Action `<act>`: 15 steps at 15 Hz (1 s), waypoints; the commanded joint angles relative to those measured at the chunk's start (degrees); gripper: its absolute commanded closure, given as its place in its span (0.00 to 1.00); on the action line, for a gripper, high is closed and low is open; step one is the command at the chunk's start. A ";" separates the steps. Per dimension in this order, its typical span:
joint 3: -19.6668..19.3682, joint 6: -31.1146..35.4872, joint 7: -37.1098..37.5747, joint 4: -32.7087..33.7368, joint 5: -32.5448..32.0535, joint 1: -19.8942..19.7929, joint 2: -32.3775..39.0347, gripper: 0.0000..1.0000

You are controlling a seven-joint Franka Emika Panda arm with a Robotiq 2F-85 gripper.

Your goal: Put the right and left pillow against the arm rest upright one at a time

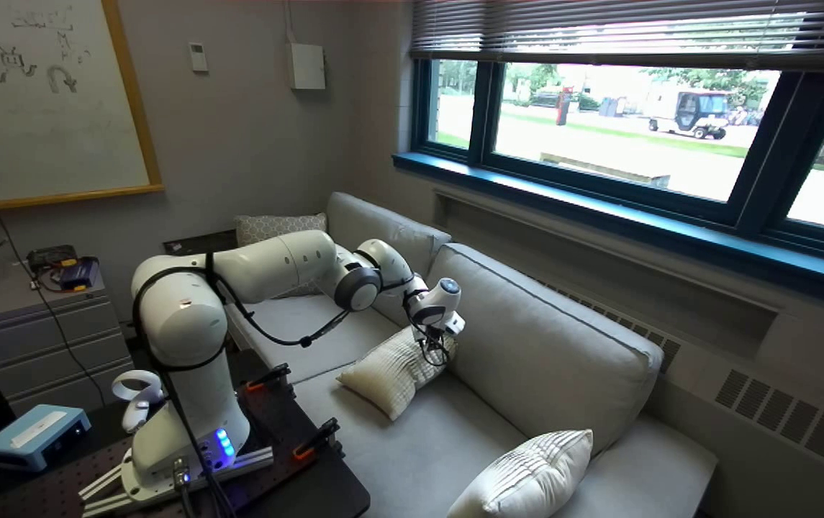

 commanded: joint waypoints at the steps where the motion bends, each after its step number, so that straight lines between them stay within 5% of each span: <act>1: -0.22 0.21 -0.38 0.60 0.30 0.08 -0.01 0.61; 4: -0.18 0.58 -0.87 0.91 0.25 -0.03 -0.01 0.44; 5: -0.17 0.59 -0.88 0.91 0.25 -0.03 -0.01 0.19; 9: -9.05 5.04 4.10 -1.66 -3.09 1.87 0.13 0.01; 12: -11.20 7.42 3.35 -5.03 -5.04 2.23 0.45 0.00; 15: -4.42 5.08 -2.20 -5.76 -3.44 -0.54 0.81 0.00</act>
